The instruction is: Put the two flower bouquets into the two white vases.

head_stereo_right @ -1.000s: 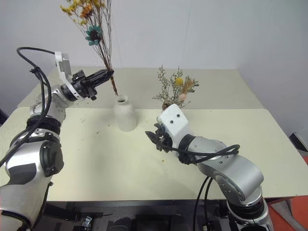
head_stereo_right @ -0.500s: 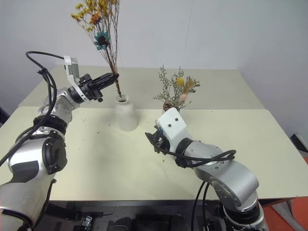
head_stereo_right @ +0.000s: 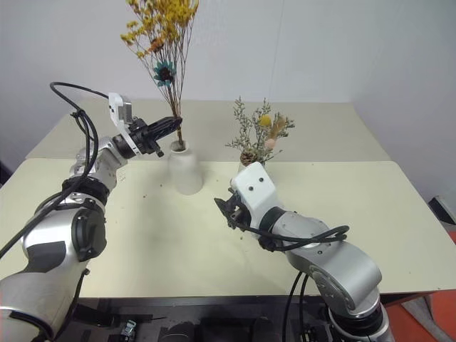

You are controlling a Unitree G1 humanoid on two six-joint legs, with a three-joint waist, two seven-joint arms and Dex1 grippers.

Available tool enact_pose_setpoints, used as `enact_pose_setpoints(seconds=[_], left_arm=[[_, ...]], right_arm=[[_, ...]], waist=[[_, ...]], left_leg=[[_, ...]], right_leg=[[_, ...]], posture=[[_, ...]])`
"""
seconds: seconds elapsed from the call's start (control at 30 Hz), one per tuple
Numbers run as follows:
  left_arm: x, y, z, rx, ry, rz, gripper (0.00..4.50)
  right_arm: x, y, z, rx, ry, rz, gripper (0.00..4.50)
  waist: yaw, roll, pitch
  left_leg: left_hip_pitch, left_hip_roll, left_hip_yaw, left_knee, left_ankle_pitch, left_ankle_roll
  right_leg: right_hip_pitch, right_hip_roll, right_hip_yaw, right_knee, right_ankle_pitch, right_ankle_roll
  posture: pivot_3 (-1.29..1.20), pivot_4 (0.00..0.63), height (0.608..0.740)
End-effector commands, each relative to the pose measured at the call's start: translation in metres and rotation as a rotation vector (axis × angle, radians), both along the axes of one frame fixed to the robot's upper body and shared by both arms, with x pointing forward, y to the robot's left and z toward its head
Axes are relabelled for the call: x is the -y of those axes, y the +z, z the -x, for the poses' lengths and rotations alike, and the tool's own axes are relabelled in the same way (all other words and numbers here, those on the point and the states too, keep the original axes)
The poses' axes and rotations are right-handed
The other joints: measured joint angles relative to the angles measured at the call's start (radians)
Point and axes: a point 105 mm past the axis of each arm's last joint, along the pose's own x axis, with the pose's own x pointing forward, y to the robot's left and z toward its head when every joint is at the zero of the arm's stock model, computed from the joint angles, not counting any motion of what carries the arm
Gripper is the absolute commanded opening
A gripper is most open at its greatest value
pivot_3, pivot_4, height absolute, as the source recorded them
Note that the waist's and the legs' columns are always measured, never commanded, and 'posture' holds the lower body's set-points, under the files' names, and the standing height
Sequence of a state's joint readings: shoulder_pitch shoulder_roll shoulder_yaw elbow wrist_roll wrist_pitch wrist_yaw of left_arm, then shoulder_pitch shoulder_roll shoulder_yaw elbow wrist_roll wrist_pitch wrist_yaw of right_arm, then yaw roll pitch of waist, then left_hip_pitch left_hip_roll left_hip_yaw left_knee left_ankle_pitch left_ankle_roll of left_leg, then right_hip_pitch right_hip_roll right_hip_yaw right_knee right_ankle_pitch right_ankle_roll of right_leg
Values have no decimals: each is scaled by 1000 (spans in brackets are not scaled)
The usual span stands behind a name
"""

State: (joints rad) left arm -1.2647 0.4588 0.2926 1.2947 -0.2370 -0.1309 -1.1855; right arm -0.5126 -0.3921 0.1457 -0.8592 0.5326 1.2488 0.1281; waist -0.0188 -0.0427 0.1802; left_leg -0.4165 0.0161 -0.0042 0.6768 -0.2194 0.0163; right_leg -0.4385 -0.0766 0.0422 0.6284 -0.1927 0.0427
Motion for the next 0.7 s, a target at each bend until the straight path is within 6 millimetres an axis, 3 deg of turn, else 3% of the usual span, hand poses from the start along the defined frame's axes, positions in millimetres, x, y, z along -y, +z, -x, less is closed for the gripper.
enact_pose_setpoints(seconds=[0.03, 0.2, 0.43, 0.7], left_arm=[[1, 10, 3, 77, -6, 9, 690], [1, 4, 5, 85, -17, -36, 2172], [-12, 6, 14, 94, -61, -110, 4365], [-50, -16, 33, 57, -71, -330, 4468]], right_arm=[[4, 6, 2, 34, -9, -4, 2201], [5, 5, 1, 29, -13, 2, 2201], [8, 4, 1, 25, -20, 12, 2201], [8, 2, 0, 21, -19, 16, 2201]], waist=[[1, 0, 0], [1, 0, 0], [-6, 0, 0], [-15, 0, 0]], left_leg=[[0, 0, 0, 0, 0, 0], [0, 0, 0, 0, 0, 0], [0, 0, 0, 0, 0, 0], [0, 1, 0, 0, 0, 0]], right_leg=[[0, 0, 0, 0, 0, 0], [0, 0, 0, 0, 0, 0], [0, 0, 0, 0, 0, 0], [0, 0, 0, 0, 0, 0]], posture=[[0, 150, 740], [0, 150, 740], [0, 150, 740], [0, 150, 740]])
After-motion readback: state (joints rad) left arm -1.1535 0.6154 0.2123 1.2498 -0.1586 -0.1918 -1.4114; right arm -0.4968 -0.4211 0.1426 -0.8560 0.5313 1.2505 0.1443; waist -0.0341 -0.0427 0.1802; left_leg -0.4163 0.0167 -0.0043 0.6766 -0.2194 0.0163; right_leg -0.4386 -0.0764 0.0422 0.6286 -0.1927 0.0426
